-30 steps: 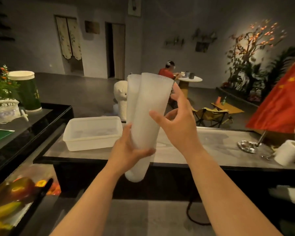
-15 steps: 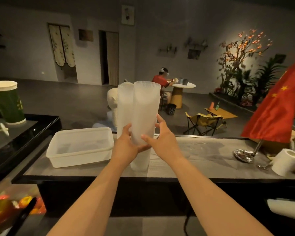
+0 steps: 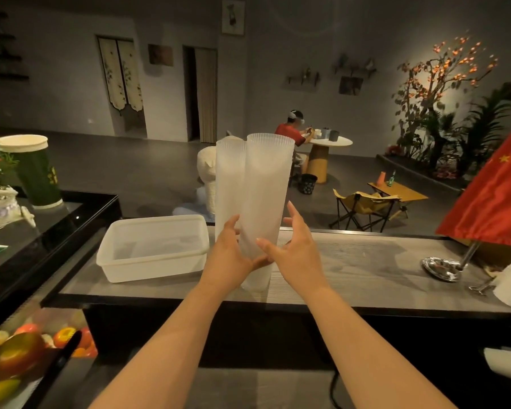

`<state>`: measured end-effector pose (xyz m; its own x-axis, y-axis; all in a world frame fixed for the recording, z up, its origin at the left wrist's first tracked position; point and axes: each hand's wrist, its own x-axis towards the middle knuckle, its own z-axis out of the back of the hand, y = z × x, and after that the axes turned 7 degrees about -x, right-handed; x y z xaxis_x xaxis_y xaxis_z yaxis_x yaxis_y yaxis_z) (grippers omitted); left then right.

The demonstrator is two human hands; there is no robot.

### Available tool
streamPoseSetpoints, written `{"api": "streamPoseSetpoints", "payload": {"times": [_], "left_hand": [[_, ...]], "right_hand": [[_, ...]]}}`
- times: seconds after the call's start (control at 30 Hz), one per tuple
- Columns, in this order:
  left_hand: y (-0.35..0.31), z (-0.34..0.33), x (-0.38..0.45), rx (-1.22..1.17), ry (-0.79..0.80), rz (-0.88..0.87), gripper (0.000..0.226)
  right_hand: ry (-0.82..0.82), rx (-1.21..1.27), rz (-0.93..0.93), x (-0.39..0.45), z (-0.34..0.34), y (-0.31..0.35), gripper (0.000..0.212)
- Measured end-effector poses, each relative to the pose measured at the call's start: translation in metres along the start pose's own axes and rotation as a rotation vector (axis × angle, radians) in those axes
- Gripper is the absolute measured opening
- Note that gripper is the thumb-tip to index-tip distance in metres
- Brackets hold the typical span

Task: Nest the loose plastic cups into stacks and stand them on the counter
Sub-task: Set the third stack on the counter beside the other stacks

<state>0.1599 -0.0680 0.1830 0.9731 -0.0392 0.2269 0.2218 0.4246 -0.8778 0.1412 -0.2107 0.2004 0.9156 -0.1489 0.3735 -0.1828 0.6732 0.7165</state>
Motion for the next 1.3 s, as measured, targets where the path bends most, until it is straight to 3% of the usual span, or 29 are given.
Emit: {"api": "streamPoseSetpoints", "payload": {"times": [0.33,0.6,0.83,1.07,1.3], "left_hand": [[0.025,0.005,-0.045,-0.001,-0.048,0.088,0.118],[-0.005,-0.013,-0.021,-0.022,-0.139,0.072,0.126],[-0.016,-0.026,-0.001,-0.001,-0.118,0.109,0.117],[-0.014,-0.024,0.003,0.023,-0.178,0.069,0.09],[-0.023,0.024,-0.004,-0.045,-0.178,0.012,0.094]], "right_hand": [[0.12,0.063,-0.222,-0.078,0.006,-0.042,0.08],[0.121,0.04,-0.333,-0.097,0.026,-0.062,0.068],[0.071,0.042,-0.322,-0.094,0.043,-0.055,0.064],[0.05,0.065,-0.316,-0.08,0.048,-0.054,0.064],[0.052,0.082,-0.292,-0.063,0.039,-0.056,0.062]]}}
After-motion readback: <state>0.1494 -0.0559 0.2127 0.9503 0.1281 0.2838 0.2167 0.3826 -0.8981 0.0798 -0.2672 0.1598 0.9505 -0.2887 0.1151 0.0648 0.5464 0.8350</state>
